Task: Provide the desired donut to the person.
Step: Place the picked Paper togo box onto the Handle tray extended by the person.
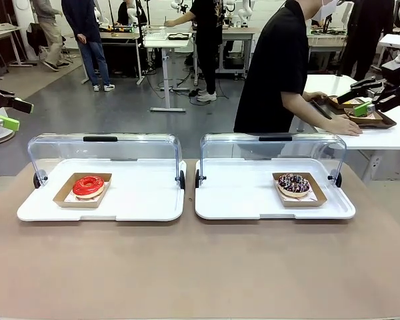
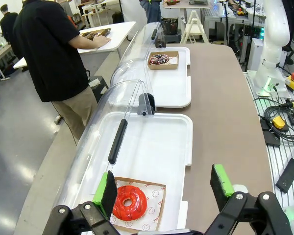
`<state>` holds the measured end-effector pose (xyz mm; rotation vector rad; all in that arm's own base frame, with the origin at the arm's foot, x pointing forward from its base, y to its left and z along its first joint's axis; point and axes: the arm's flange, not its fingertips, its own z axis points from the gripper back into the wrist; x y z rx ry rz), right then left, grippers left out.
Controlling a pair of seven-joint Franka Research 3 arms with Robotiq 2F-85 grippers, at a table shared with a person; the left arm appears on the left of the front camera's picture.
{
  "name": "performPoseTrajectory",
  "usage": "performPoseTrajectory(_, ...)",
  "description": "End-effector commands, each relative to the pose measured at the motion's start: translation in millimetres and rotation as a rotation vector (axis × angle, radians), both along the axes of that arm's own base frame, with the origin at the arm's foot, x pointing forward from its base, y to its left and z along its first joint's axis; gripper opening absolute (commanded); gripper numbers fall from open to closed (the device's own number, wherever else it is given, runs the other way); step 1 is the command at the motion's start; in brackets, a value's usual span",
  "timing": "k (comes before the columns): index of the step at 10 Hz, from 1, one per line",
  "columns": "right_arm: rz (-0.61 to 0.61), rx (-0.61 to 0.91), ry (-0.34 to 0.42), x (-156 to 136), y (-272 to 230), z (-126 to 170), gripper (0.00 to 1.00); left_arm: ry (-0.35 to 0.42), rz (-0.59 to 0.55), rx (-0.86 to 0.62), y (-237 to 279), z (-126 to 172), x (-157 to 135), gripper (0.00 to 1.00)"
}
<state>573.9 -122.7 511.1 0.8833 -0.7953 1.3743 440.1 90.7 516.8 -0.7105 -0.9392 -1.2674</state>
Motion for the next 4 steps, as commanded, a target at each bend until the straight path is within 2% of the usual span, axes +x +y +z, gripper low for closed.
performPoseTrajectory(1, -0.002, 0.0, -0.002, 0.0, 1.7, 0.1, 1.0, -0.016, -0.006, -0.014, 0.7, 0.9, -0.2, 1.0)
performPoseTrajectory(4, -0.002, 0.0, -0.002, 0.0, 1.7, 0.1, 1.0, -0.016, -0.006, -0.014, 0.7, 0.9, -0.2, 1.0)
